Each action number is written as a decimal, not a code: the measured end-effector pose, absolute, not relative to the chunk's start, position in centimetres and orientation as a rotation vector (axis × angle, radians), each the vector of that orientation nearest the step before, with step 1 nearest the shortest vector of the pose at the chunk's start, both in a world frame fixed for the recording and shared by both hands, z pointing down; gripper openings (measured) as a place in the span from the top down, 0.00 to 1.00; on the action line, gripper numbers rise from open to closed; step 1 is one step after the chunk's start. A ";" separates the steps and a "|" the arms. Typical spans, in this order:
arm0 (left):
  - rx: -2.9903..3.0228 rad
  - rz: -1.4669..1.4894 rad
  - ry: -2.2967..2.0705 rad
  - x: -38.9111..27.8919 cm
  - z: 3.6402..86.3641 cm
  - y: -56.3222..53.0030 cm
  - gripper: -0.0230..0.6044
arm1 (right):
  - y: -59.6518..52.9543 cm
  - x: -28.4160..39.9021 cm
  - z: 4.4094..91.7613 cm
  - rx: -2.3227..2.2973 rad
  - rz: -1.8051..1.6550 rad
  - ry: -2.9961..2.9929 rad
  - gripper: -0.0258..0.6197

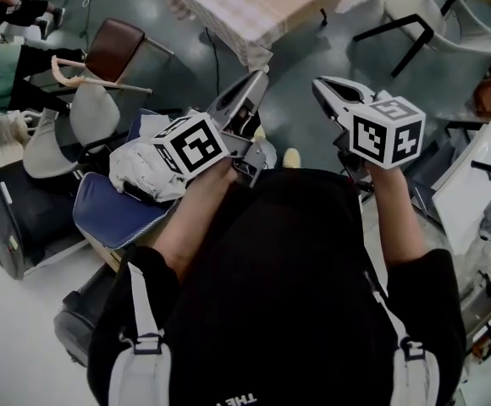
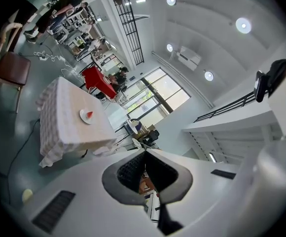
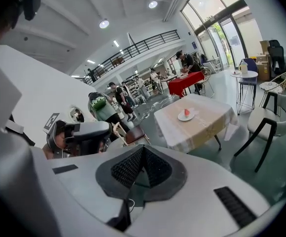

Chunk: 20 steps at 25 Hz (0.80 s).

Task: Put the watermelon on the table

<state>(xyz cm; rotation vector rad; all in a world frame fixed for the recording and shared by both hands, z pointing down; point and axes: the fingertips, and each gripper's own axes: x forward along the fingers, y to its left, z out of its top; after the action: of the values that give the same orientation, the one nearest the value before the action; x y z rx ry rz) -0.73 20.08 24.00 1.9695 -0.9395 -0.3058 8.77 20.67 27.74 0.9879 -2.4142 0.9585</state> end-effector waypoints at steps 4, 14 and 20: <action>1.977 -0.313 -0.965 -0.6 23.7 21.8 0.95 | 22.3 9.7 26.7 1.014 0.960 -2.468 0.94; 1.974 -0.337 -1.026 0.6 23.5 25.8 0.94 | 25.7 12.2 25.5 1.017 0.894 -2.532 0.94; 2.004 -0.318 -1.033 1.1 22.6 26.2 0.94 | 25.5 12.4 25.0 1.026 0.859 -2.552 0.94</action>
<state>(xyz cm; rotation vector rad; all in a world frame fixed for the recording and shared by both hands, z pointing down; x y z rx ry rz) 1.10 26.19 22.65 2.0037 -1.0326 -0.3180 12.37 25.52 24.96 1.0260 -2.5521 0.8586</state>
